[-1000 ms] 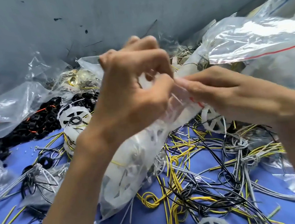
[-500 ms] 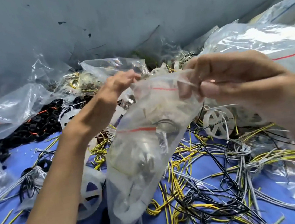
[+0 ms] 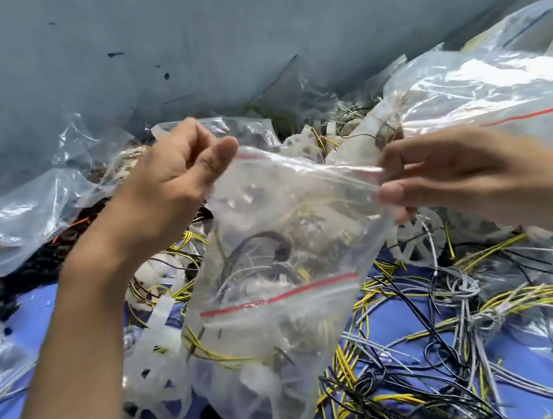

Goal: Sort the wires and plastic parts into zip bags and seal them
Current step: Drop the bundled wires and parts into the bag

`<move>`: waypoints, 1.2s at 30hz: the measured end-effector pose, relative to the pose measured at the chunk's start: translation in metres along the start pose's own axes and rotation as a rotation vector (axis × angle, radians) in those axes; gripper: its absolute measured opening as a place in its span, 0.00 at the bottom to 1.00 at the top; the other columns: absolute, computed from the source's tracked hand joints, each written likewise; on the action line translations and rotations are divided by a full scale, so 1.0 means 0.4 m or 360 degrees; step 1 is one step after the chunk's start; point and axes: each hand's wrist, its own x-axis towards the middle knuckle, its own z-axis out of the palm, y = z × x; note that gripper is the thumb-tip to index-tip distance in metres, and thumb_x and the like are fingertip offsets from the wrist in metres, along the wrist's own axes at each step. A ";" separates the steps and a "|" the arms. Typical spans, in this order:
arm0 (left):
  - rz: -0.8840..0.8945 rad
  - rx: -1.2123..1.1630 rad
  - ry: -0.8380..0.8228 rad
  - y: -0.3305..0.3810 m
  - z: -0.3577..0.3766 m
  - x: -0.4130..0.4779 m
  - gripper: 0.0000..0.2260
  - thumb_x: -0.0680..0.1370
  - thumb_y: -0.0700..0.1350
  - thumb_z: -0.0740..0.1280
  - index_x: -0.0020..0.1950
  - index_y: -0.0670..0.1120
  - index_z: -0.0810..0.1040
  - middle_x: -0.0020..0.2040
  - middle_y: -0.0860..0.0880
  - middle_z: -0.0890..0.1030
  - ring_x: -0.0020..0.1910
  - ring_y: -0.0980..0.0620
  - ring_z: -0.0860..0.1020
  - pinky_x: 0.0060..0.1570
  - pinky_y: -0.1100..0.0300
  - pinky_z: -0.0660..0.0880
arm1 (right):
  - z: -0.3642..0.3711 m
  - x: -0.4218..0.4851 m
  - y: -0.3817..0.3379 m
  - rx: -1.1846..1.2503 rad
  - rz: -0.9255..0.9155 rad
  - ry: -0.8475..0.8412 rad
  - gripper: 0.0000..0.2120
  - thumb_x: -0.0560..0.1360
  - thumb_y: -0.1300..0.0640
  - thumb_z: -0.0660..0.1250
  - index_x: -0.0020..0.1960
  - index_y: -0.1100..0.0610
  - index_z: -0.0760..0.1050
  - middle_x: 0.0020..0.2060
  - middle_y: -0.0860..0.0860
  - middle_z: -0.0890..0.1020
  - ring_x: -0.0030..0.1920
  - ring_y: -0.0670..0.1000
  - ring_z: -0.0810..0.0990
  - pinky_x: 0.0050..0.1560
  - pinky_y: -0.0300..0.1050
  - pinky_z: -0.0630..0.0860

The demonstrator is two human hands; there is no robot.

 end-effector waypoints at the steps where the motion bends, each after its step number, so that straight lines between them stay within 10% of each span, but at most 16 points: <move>1: -0.0034 -0.0042 -0.0056 -0.008 0.002 0.001 0.19 0.69 0.65 0.60 0.41 0.49 0.69 0.35 0.47 0.73 0.35 0.53 0.70 0.39 0.56 0.68 | 0.003 0.000 0.001 0.0037 0.0007 0.0008 0.10 0.68 0.50 0.66 0.37 0.57 0.76 0.30 0.53 0.80 0.28 0.39 0.76 0.31 0.27 0.69; 11: -0.0169 -0.0597 -0.0028 -0.034 0.006 -0.010 0.04 0.70 0.45 0.64 0.43 0.47 0.74 0.33 0.55 0.79 0.35 0.60 0.77 0.43 0.68 0.75 | -0.009 -0.002 0.024 0.0134 0.0001 -0.0077 0.06 0.68 0.56 0.71 0.42 0.55 0.76 0.31 0.53 0.82 0.30 0.45 0.79 0.33 0.33 0.75; 15: -0.0050 -0.0554 0.0119 -0.022 0.010 -0.009 0.03 0.72 0.44 0.65 0.44 0.49 0.74 0.32 0.59 0.79 0.34 0.63 0.75 0.39 0.72 0.74 | -0.008 0.002 0.021 0.0247 0.0094 -0.0061 0.21 0.64 0.52 0.69 0.56 0.53 0.72 0.33 0.58 0.83 0.30 0.51 0.80 0.33 0.37 0.77; 21: -0.0145 -0.0629 0.0226 -0.015 0.022 -0.002 0.03 0.73 0.46 0.65 0.46 0.51 0.74 0.34 0.59 0.78 0.35 0.62 0.76 0.41 0.68 0.74 | -0.001 -0.002 0.008 0.0112 0.0142 -0.0119 0.14 0.69 0.49 0.64 0.35 0.59 0.78 0.31 0.56 0.83 0.31 0.48 0.80 0.33 0.34 0.75; 26: -0.0265 -0.0733 -0.0069 -0.022 0.029 -0.009 0.09 0.69 0.47 0.66 0.48 0.48 0.76 0.41 0.53 0.81 0.41 0.57 0.79 0.45 0.67 0.77 | 0.000 -0.006 0.001 0.0162 0.0191 -0.0203 0.15 0.69 0.50 0.64 0.35 0.62 0.78 0.30 0.56 0.83 0.29 0.46 0.79 0.29 0.29 0.71; 36: -0.0161 -0.0631 0.0321 -0.022 0.021 0.002 0.09 0.73 0.39 0.68 0.47 0.50 0.72 0.29 0.59 0.79 0.31 0.64 0.76 0.37 0.72 0.72 | -0.010 -0.008 0.007 -0.0098 0.0142 -0.0186 0.14 0.70 0.53 0.65 0.31 0.62 0.74 0.25 0.53 0.79 0.21 0.40 0.71 0.24 0.25 0.63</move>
